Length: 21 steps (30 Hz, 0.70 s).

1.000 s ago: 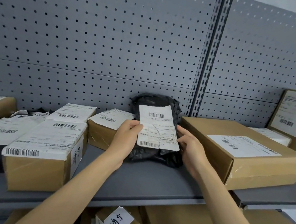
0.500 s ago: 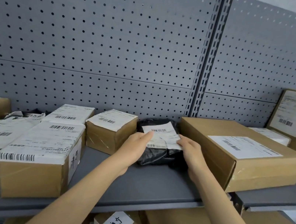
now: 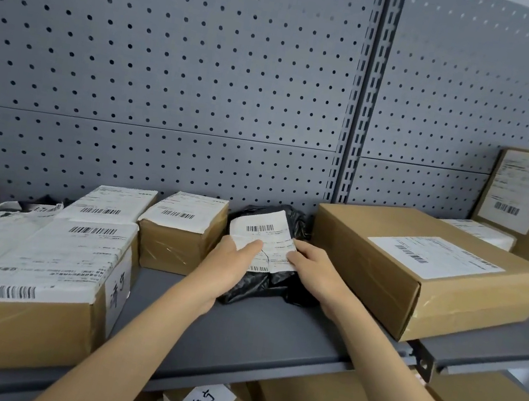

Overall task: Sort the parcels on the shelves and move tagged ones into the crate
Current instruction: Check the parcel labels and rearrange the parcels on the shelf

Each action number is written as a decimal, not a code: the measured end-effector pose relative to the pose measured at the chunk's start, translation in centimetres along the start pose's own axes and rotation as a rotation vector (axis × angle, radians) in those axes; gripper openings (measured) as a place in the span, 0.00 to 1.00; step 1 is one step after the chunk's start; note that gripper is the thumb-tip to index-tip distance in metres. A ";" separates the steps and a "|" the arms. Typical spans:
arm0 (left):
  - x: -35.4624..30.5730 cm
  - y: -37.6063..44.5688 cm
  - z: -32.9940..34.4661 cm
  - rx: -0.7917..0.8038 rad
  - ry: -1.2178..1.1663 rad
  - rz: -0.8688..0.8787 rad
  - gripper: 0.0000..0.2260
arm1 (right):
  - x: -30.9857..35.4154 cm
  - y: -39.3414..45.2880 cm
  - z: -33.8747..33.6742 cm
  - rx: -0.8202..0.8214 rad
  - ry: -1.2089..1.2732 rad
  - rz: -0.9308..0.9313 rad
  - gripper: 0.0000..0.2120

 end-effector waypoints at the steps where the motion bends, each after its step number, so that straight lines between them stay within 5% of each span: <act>1: -0.2 -0.1 0.0 0.012 0.026 0.002 0.18 | 0.1 -0.1 -0.1 0.027 -0.016 -0.007 0.17; 8: -4.5 -1.1 1.2 -0.103 0.350 0.125 0.27 | 4.1 0.3 -2.8 -0.016 -0.101 -0.211 0.24; 14: -8.3 -0.1 8.1 -0.041 0.070 0.135 0.33 | 8.6 -0.4 -12.8 -0.074 -0.115 -0.351 0.19; 17: -9.3 0.7 12.2 -0.048 -0.034 0.028 0.34 | 7.4 -0.4 -19.9 -0.201 -0.198 -0.293 0.20; 21: -9.9 0.4 16.0 -0.112 -0.174 -0.057 0.18 | 3.4 -0.9 -27.3 -0.164 -0.423 0.033 0.27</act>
Point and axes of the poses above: each hand's wrist, its own y-axis towards the middle knuckle, its own z-axis out of the palm, x = y × z, the point moved 2 cm from there along y, towards the middle knuckle, and after that the axes turned 10 degrees about y, right-handed, at the moved point
